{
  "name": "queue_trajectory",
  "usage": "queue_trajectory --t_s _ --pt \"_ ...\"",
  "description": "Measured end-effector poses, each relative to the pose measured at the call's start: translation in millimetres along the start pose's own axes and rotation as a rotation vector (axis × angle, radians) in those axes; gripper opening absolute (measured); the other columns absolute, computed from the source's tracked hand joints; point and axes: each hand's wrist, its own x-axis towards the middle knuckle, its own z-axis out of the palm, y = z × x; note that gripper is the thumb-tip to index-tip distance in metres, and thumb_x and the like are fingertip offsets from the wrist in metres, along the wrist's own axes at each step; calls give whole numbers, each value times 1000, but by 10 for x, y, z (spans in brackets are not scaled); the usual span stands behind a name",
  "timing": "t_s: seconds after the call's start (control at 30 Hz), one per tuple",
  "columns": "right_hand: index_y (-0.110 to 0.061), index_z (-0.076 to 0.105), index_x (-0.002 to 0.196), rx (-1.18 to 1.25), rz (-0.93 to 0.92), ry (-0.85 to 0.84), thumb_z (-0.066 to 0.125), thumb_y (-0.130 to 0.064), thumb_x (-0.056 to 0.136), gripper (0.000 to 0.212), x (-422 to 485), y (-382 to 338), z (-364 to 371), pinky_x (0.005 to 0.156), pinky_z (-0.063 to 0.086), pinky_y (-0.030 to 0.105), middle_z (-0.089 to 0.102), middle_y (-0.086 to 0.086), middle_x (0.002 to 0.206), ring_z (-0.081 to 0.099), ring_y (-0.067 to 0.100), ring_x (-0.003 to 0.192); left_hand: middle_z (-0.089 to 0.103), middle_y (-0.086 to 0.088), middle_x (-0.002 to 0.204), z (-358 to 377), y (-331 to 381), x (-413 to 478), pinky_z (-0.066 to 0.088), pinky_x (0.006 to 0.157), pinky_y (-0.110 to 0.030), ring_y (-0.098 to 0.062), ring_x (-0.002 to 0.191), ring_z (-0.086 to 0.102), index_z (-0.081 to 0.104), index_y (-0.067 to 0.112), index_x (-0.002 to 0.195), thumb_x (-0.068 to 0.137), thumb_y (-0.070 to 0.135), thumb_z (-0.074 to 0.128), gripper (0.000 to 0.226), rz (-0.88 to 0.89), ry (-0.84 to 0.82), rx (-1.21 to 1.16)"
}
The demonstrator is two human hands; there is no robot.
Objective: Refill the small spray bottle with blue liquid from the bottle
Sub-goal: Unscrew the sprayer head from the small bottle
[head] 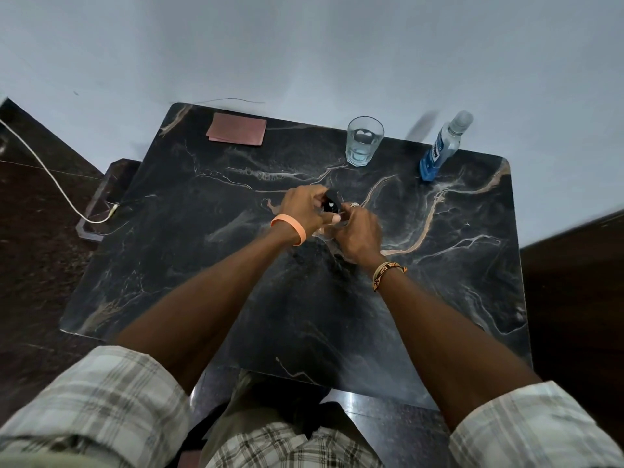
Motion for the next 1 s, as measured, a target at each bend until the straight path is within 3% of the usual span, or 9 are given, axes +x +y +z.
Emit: queue_trajectory --t_s 0.13,0.23,0.37,0.47,0.57,0.63,0.7,0.83,1.0 --pt "-23 63 115 -43 -44 -14 84 -40 73 50 -36 4 14 53 40 23 65 -5 83 62 16 76 73 3 87 -60 14 0 56 78 -34 -11 82 66 73 19 90 63 26 88 31 13 3 -21" --pt "-22 52 132 -27 -83 -8 85 -40 70 72 -61 5 -9 74 54 34 67 2 107 63 21 96 73 4 83 -108 27 13 57 75 -34 -11 78 66 74 21 88 61 27 89 32 19 -8 -23" --pt "-21 60 129 32 -155 55 77 -30 79 53 -100 10 -105 86 56 41 65 5 116 61 21 107 74 0 80 -140 49 32 59 73 -38 -15 75 70 74 17 86 58 17 91 33 3 -58 -72" --pt "-18 71 104 70 -219 72 75 -28 83 23 -116 17 -188 77 56 43 71 2 96 65 18 91 74 -2 77 -154 80 37 60 73 -40 -17 75 72 73 16 83 56 9 91 33 -7 -92 -129" --pt "-21 70 80 149 -214 79 76 -25 82 8 -126 -5 -273 71 56 43 71 -3 78 67 15 77 74 4 73 -222 133 41 59 68 -33 -11 69 72 74 14 83 54 10 92 34 25 -102 -195" --pt "-28 71 82 218 -236 107 77 -19 81 11 -141 -52 -331 71 57 42 72 -7 78 68 12 76 75 0 77 -306 180 52 60 70 -36 -17 72 73 73 11 85 54 12 92 36 55 -116 -209" --pt "-24 76 93 276 -264 134 78 -16 82 13 -149 -115 -385 70 58 42 72 -6 79 69 13 76 75 -4 81 -422 243 58 60 75 -41 -22 76 73 73 9 88 55 16 92 38 89 -122 -177" --pt "-24 77 102 347 -325 176 80 -27 81 22 -176 -329 -511 65 58 41 71 -7 76 69 18 73 74 -7 89 -717 391 39 59 78 -42 -21 80 72 72 6 92 60 18 90 39 182 -113 -148" --pt "-22 75 108 220 -405 227 80 -24 81 28 -57 -759 -525 67 58 37 67 -3 85 63 16 78 72 -12 96 -1138 358 -17 58 82 -38 -23 87 71 70 1 98 63 16 88 42 250 -7 -211"
